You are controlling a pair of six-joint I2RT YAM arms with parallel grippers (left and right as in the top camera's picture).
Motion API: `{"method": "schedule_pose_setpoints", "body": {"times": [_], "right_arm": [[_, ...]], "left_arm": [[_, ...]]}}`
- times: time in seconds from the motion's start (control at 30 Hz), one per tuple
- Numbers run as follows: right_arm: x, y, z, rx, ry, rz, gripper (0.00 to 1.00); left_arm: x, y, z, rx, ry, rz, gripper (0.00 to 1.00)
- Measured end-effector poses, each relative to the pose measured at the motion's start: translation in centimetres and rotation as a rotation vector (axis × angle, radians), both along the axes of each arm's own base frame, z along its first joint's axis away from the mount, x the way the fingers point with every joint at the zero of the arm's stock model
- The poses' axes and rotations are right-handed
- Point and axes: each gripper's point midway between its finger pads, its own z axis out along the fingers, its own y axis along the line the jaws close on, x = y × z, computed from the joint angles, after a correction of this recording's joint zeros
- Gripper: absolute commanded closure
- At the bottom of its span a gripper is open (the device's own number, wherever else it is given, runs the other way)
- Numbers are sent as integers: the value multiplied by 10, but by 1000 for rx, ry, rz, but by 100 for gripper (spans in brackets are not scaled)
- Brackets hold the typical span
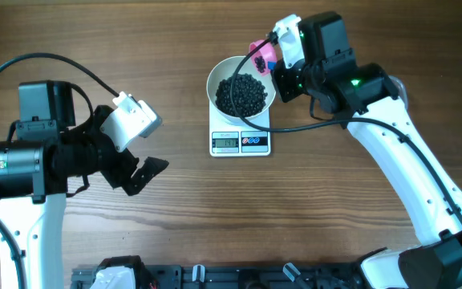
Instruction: Scoop item into bowl and weigh 150g on scale
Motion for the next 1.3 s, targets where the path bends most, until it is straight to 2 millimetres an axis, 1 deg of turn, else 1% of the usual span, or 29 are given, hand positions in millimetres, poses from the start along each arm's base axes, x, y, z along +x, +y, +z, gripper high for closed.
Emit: {"method": "schedule_pose_setpoints", "body": {"times": [0.17, 0.43, 0.67, 0.83, 0.9, 1.0, 1.03, 1.1, 1.23, 1.3], "right_arm": [[-4, 2, -2, 61, 52, -54, 96], [-14, 3, -9, 99, 123, -88, 96], [-20, 12, -9, 210, 203, -143, 96], [-22, 15, -8, 248, 229, -170, 96], [-19, 12, -8, 235, 218, -186, 96], [-13, 2, -9, 154, 155, -175, 96], [-6, 0, -4, 146, 114, -176, 96], [-2, 1, -1, 137, 87, -160, 96], [-4, -2, -4, 82, 73, -117, 96], [-8, -5, -9, 42, 83, -100, 96]], "left_arm": [[0, 0, 0, 0, 0, 0, 0], [0, 0, 0, 0, 0, 0, 0], [0, 0, 0, 0, 0, 0, 0], [0, 0, 0, 0, 0, 0, 0], [0, 0, 0, 0, 0, 0, 0], [0, 0, 0, 0, 0, 0, 0], [0, 0, 0, 0, 0, 0, 0], [0, 0, 0, 0, 0, 0, 0], [0, 0, 0, 0, 0, 0, 0], [0, 0, 0, 0, -1, 0, 0]]}}
